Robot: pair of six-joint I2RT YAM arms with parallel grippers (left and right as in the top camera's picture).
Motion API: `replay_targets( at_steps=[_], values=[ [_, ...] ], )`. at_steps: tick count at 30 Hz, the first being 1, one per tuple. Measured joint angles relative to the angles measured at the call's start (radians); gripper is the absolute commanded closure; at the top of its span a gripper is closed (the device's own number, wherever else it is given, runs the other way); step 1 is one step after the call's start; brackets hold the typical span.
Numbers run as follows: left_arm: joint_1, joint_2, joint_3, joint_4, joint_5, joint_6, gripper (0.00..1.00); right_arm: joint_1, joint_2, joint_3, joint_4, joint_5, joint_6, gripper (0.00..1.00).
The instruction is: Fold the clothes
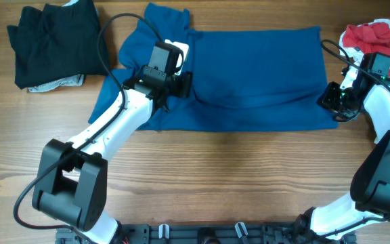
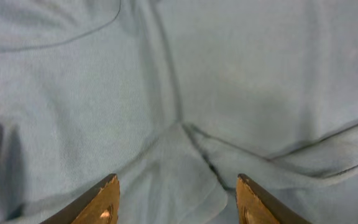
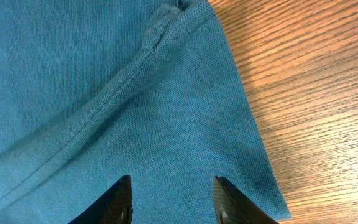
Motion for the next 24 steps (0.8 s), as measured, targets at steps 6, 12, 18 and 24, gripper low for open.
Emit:
replay_targets(
  at_steps=[6,12,18,24],
  values=[
    [0.061,-0.001,0.009,-0.293,-0.010,-0.047,0.55,0.000,0.000,0.000,0.000,0.000,0.000,0.58],
    [0.188,-0.001,0.008,-0.429,-0.011,-0.227,0.63,0.000,0.000,0.000,0.000,0.000,0.000,0.58],
    [0.206,0.000,-0.003,-0.444,-0.013,-0.284,0.63,0.000,0.000,0.000,-0.001,0.000,0.000,0.58],
    [0.206,0.048,-0.061,-0.332,-0.008,-0.332,0.96,0.000,0.000,0.000,-0.001,0.000,0.000,0.58]
  ],
)
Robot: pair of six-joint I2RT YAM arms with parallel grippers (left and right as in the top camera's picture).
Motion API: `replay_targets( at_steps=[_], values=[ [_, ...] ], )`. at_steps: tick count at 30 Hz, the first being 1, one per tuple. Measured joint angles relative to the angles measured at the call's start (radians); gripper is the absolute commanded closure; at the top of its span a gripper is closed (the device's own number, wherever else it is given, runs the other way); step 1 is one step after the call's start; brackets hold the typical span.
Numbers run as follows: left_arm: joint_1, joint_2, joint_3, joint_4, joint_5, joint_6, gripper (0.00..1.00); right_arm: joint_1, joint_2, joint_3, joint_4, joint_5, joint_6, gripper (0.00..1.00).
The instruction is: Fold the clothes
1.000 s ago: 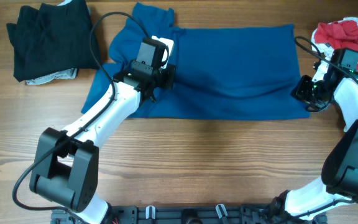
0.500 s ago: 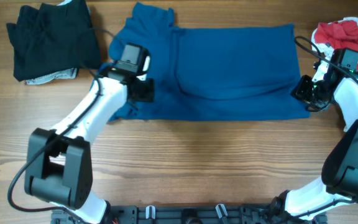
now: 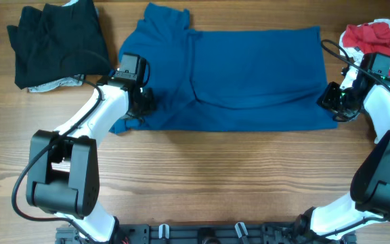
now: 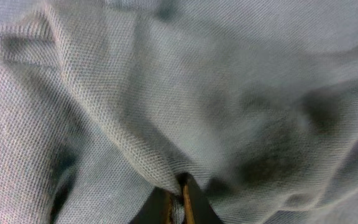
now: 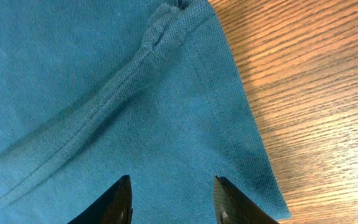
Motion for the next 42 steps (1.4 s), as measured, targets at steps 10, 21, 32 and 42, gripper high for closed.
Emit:
replay_targets(
  at_steps=[10,21,32,42],
  values=[
    [0.000,-0.028,0.038,0.199,0.003,-0.005,0.62,0.000,0.000,0.000,-0.002,0.000,0.000,0.58],
    [0.161,-0.098,0.043,-0.208,-0.108,-0.009,0.56,0.000,0.000,0.000,0.000,0.000,0.000,0.57],
    [0.286,-0.111,-0.104,-0.071,-0.113,-0.009,0.56,0.000,0.000,0.000,0.001,0.000,0.000,0.58],
    [0.286,-0.086,-0.171,0.048,-0.164,-0.009,0.96,0.000,0.000,0.000,0.000,0.000,0.000,0.58]
  ],
)
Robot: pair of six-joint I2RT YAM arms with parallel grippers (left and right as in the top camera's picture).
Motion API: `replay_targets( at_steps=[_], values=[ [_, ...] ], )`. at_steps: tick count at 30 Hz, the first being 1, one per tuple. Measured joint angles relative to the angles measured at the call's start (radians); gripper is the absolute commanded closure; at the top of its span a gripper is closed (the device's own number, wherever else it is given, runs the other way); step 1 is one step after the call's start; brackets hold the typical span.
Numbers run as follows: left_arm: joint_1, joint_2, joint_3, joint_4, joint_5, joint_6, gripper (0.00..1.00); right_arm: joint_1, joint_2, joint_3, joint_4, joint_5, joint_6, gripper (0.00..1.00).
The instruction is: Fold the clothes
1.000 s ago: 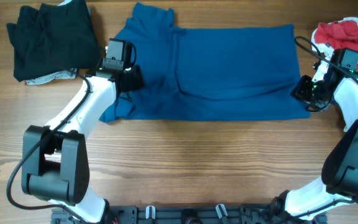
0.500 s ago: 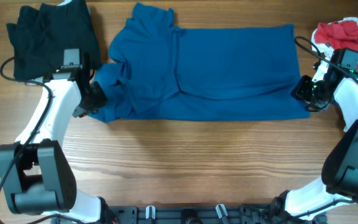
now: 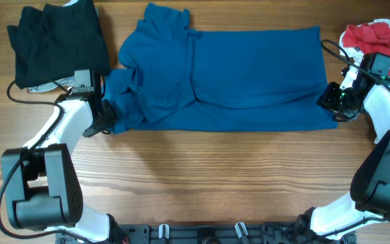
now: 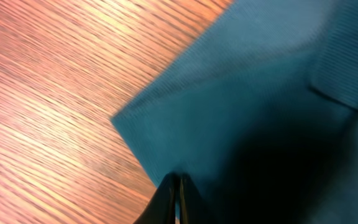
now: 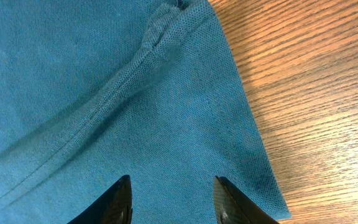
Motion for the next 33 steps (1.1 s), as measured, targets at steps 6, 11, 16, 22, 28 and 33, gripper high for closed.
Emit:
replay_targets(
  at_steps=[6,11,16,22,28,33],
  values=[
    [0.064,0.008,-0.002,0.048,-0.058,0.000,0.66,0.000,0.000,0.000,0.000,0.000,0.000,0.57],
    [0.086,0.008,-0.002,0.024,0.172,-0.003,0.52,0.000,0.000,0.000,0.001,0.000,0.000,0.57],
    [0.086,0.009,-0.002,0.019,0.312,-0.005,0.69,0.000,0.000,0.000,0.002,0.000,0.000,0.57],
    [0.087,0.050,0.002,0.031,0.333,-0.005,0.96,0.000,0.000,0.000,0.003,0.000,0.000,0.57],
    [0.090,0.052,0.016,-0.023,0.245,-0.004,0.96,0.000,0.000,0.000,0.003,0.000,0.000,0.57],
    [0.158,0.051,0.019,-0.039,0.175,-0.004,0.96,0.000,0.000,0.000,-0.004,0.008,0.000,0.57]
  ],
)
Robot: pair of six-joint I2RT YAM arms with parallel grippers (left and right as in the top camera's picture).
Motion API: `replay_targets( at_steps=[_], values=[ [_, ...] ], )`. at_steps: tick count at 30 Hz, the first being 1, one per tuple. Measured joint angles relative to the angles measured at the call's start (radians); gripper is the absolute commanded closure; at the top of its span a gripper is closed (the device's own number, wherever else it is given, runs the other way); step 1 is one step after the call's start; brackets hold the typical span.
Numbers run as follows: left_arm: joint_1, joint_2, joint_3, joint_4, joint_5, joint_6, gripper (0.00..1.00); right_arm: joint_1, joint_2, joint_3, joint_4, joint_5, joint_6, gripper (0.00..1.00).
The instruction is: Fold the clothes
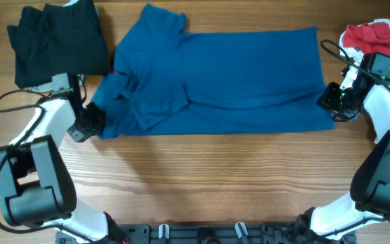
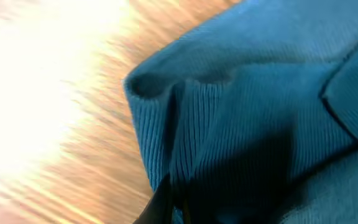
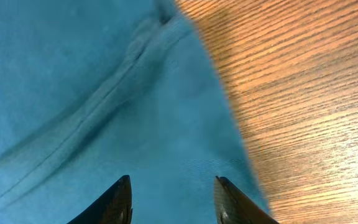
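Observation:
A blue shirt [image 1: 235, 74] lies spread across the middle of the wooden table [image 1: 215, 176], its left sleeve bunched toward the left. My left gripper [image 1: 87, 124] is shut on the ribbed cuff of that sleeve [image 2: 229, 124] at the shirt's lower left corner. My right gripper [image 1: 332, 102] stands open over the shirt's lower right corner [image 3: 166, 124], its fingers [image 3: 120, 196] spread above the fabric near the hem seam.
A pile of black clothes [image 1: 53, 44] lies at the back left with a grey garment edge under it. A red garment [image 1: 374, 37] is heaped at the back right. Cables run from both arms.
My left gripper has moved further left and down with the sleeve cuff, and the whole shirt has shifted slightly left. Under the right gripper the fabric has slid left.
My left gripper was open over the shirt's upper left, near the collar. It was then shut on a fold of fabric at the left side, then at the sleeve's edge further left, and now holds the cuff drawn out. The right gripper stayed open over the right corner.

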Motion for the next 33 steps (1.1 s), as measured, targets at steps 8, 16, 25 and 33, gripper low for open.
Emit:
replay_targets(
  at_steps=[8,16,25,33],
  values=[
    [0.061,-0.001,0.006,-0.115,-0.092,0.000,0.96,0.000,0.000,0.000,-0.019,0.040,0.000,0.57],
    [0.063,0.000,0.006,-0.134,-0.090,0.000,0.96,0.000,0.000,-0.016,-0.076,0.024,-0.001,0.51],
    [0.068,0.000,0.006,-0.135,-0.073,0.000,0.96,0.000,0.004,-0.171,0.024,-0.014,-0.002,0.58],
    [0.069,0.000,0.006,-0.157,-0.067,0.000,0.96,0.007,0.004,-0.179,0.048,0.068,0.070,0.96]
  ],
)
